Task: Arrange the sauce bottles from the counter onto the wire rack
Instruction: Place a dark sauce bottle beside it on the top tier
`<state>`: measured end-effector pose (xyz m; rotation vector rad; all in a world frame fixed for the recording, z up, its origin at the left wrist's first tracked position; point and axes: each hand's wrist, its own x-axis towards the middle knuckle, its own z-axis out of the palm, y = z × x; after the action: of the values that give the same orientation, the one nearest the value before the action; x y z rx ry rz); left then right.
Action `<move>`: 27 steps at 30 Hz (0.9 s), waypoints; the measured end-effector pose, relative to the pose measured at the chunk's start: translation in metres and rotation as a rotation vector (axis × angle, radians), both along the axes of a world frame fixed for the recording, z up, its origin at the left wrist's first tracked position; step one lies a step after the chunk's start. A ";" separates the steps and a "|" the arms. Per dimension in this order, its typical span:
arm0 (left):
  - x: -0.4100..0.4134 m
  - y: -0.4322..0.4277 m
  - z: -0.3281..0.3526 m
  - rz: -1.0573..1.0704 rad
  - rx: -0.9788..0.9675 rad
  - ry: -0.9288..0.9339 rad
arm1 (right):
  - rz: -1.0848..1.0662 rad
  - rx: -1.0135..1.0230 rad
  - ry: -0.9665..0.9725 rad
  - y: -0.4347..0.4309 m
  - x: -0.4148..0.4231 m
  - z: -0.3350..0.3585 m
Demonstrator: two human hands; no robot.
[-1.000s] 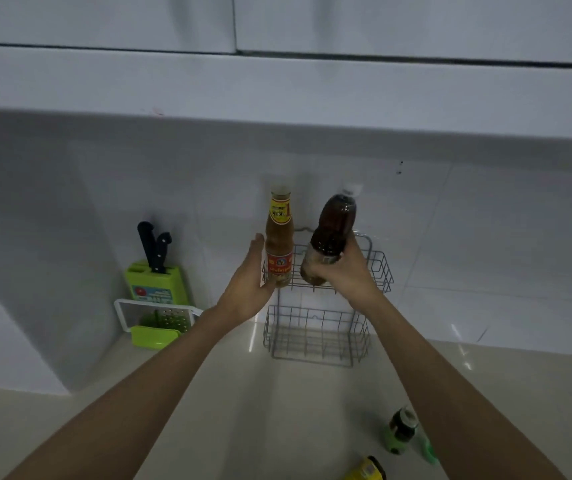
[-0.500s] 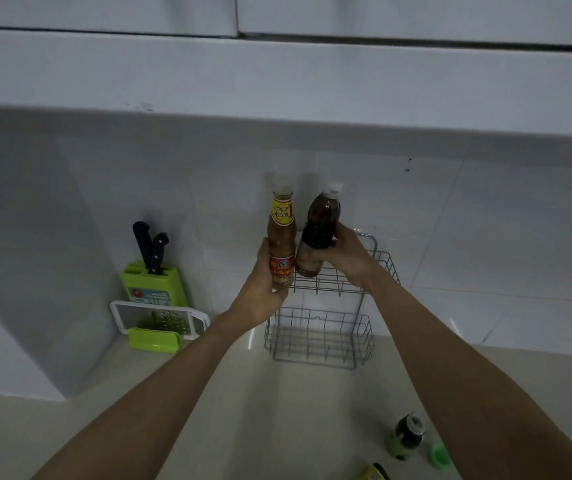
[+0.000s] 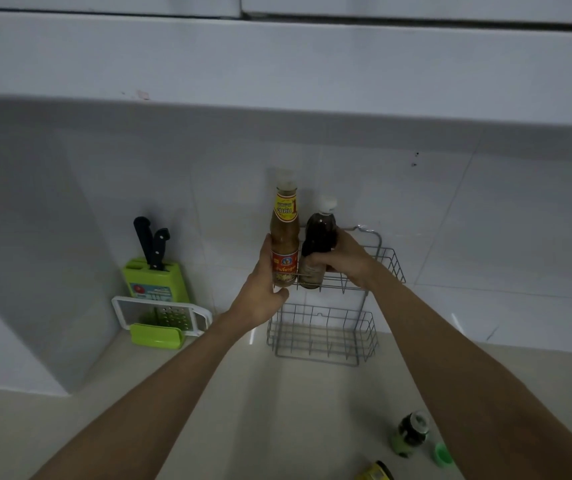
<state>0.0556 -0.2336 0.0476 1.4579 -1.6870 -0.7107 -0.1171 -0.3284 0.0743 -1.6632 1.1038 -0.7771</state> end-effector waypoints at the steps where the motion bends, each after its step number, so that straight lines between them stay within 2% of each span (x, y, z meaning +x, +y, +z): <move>1: 0.000 0.000 0.000 0.000 0.000 0.000 | -0.024 -0.015 0.033 0.000 0.003 0.000; 5: -0.001 0.001 -0.002 0.007 0.002 -0.011 | -0.180 -0.162 0.345 0.001 0.015 0.003; 7: 0.000 0.001 -0.003 0.013 0.002 -0.010 | -0.191 -0.170 0.413 0.003 0.017 0.006; 12: -0.001 0.000 -0.006 0.025 0.002 -0.008 | -0.097 -0.043 0.384 0.007 0.006 0.018; 16: -0.001 0.002 -0.006 0.024 0.001 -0.015 | -0.012 -0.084 0.448 0.004 0.002 0.016; 21: 0.000 0.001 -0.005 0.020 -0.007 -0.049 | -0.146 -0.116 0.477 0.006 0.008 -0.002; 27: 0.001 0.002 -0.005 0.011 -0.009 -0.053 | -0.083 -0.173 0.438 0.011 0.000 -0.006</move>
<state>0.0571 -0.2313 0.0424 1.4904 -1.7194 -0.6627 -0.1175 -0.3178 0.0685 -2.0046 1.4469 -0.5858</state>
